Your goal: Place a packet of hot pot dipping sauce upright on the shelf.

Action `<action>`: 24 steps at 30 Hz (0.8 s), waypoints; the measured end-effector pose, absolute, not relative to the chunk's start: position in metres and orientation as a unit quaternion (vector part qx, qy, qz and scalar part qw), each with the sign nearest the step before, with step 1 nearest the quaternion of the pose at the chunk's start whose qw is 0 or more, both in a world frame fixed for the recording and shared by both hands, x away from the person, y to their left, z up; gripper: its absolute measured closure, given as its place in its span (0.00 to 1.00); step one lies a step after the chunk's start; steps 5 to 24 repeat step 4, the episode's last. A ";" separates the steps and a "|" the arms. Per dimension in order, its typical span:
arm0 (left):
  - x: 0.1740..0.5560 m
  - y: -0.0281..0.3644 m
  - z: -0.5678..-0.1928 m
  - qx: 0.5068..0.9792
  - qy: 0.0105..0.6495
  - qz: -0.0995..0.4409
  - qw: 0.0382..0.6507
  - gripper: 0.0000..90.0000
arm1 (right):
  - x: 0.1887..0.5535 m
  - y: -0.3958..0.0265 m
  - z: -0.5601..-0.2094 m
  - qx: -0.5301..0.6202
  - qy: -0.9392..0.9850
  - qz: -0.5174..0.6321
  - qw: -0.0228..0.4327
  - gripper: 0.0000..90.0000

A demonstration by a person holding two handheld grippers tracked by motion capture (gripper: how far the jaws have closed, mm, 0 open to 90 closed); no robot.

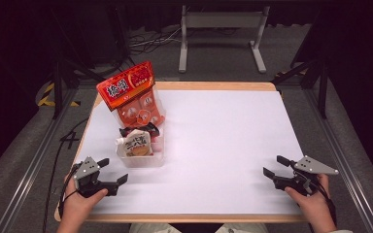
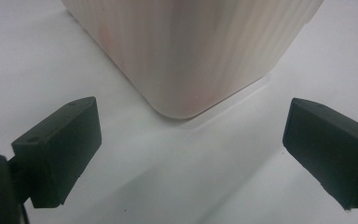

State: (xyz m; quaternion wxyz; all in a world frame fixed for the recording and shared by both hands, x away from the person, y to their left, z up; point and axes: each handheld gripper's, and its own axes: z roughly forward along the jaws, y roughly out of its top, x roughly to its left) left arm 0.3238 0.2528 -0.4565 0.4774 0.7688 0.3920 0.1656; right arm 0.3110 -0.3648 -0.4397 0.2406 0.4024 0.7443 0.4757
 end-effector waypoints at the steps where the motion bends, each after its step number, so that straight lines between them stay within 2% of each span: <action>1: 0.324 0.253 -0.457 0.769 0.392 0.165 0.478 0.06 | 0.311 -0.365 -0.440 0.403 0.744 0.476 0.240 0.29; 24: 0.324 0.255 -0.456 0.767 0.395 0.166 0.477 0.06 | 0.311 -0.365 -0.439 0.402 0.743 0.477 0.240 0.29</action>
